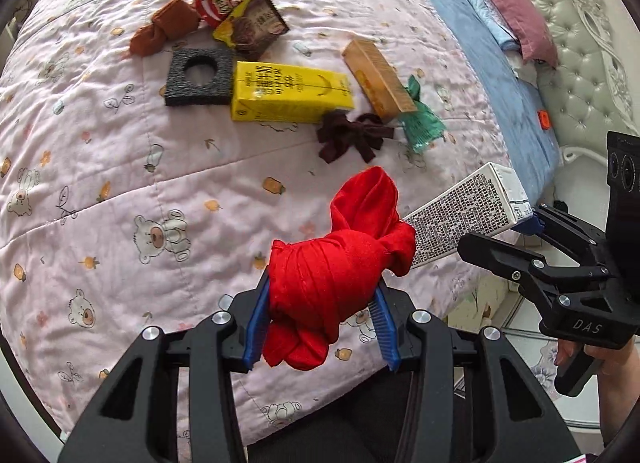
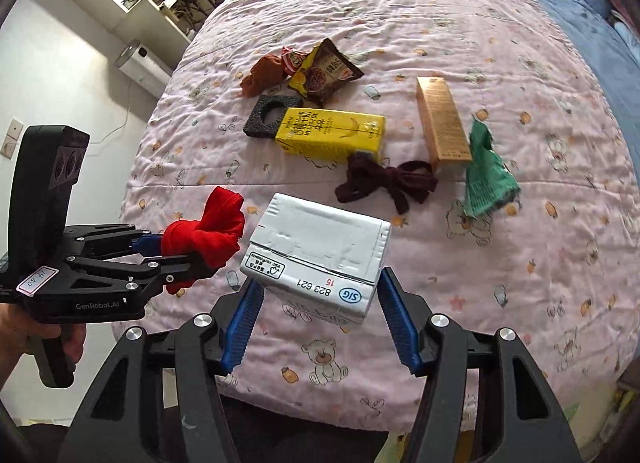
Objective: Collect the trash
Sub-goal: 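Carry the red cloth and milk carton over the bin and release both, then move both open tools back over the remaining items on the bed, then grasp the yellow banana milk carton with left tool while right tool grasps brown ribbon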
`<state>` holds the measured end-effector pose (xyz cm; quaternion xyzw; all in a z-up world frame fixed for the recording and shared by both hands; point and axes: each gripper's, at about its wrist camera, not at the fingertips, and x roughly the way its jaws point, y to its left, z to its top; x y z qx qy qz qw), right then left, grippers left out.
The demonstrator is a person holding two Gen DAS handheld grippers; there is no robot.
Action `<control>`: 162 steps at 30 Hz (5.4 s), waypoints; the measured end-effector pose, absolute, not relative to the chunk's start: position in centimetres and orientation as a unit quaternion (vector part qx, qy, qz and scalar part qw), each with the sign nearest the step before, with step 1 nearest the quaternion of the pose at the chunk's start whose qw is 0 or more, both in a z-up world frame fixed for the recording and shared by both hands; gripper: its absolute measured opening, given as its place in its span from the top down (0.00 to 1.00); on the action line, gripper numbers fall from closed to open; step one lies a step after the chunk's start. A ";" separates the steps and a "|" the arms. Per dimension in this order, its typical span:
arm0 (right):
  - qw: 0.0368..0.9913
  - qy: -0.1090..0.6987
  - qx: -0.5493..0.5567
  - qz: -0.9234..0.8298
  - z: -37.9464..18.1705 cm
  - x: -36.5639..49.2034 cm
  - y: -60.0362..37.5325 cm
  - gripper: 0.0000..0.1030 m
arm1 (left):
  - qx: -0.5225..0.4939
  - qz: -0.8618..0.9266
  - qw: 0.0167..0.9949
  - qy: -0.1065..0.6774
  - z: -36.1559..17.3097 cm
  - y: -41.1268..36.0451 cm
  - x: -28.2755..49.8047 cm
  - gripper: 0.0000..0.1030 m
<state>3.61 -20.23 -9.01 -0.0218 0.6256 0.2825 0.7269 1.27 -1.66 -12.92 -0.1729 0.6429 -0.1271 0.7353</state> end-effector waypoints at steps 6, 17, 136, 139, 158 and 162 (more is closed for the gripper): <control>0.741 0.628 0.018 0.236 -8.6 1.1 -25.6 0.44 | -0.142 -0.166 0.729 0.648 -12.5 -6.5 0.6 0.56; 0.758 0.629 0.084 0.154 -8.1 -5.6 -38.6 0.44 | -0.083 -0.241 0.699 0.668 -12.6 -19.3 -2.3 0.56; 0.676 0.690 0.075 0.248 -19.5 13.7 -21.0 0.38 | 0.210 -0.301 0.673 0.642 -23.0 -8.7 20.1 0.27; 0.673 0.691 0.083 0.251 -20.1 14.3 -20.5 0.38 | 0.200 -0.303 0.662 0.655 -24.3 -8.7 20.4 0.40; 0.659 0.717 0.081 0.213 -23.5 18.1 -16.2 0.36 | -0.061 -0.244 0.703 0.665 -20.7 -1.2 19.5 0.43; 0.665 0.718 0.059 0.199 -23.6 18.2 -15.5 0.56 | -0.096 -0.227 0.703 0.668 -20.8 -0.4 18.5 0.43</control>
